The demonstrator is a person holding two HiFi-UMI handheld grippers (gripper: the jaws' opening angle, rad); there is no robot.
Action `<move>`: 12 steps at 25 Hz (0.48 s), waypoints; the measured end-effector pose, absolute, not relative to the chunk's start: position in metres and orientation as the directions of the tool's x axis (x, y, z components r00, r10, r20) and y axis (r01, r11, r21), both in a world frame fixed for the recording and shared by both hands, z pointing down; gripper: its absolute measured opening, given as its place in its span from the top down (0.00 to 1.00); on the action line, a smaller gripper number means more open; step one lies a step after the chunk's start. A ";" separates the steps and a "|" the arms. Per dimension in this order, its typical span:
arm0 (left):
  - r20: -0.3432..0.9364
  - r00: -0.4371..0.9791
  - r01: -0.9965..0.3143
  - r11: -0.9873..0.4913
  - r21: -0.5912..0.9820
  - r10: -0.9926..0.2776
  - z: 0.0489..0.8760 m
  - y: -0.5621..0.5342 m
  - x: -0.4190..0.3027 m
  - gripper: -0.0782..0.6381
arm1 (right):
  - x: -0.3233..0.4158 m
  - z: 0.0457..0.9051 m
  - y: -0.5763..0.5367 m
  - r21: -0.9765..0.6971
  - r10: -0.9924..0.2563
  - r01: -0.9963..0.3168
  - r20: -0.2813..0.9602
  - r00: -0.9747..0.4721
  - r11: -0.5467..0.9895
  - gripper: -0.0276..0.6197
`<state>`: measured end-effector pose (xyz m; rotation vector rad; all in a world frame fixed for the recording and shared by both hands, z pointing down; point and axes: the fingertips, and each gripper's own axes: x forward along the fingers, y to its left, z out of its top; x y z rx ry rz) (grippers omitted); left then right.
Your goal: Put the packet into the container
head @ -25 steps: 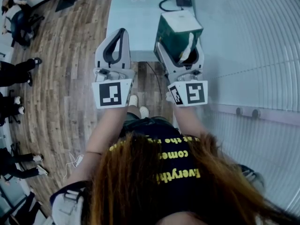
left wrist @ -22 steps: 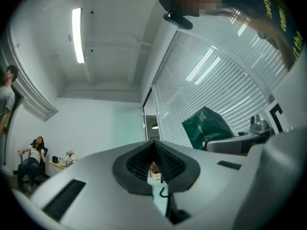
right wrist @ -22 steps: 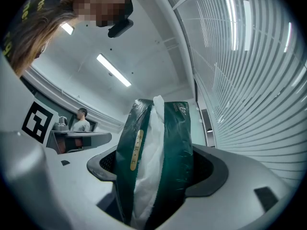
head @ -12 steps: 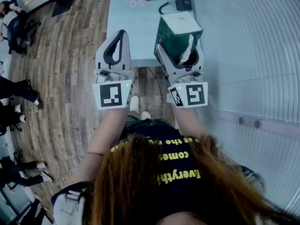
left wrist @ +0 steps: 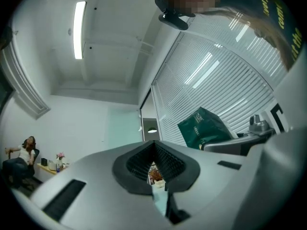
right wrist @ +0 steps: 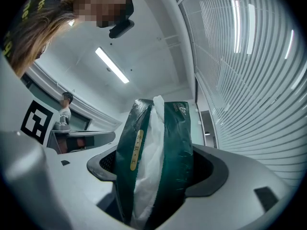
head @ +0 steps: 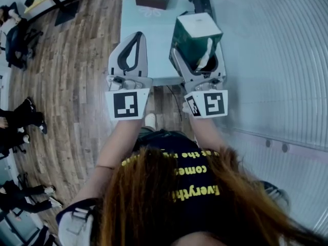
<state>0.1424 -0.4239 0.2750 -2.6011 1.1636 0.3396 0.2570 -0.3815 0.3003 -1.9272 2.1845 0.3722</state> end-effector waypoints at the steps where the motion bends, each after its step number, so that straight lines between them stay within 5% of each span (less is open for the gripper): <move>1: -0.321 0.652 -0.751 -0.643 -0.152 -0.687 0.277 -0.428 0.144 0.89 | 0.258 0.302 -0.385 0.054 -0.940 -0.992 -0.319 -0.125 0.113 0.37; 12: -0.328 0.665 -0.735 -0.665 -0.130 -0.671 0.254 -0.523 0.131 0.89 | 0.237 0.285 -0.483 0.078 -0.950 -0.990 -0.282 -0.132 0.114 0.37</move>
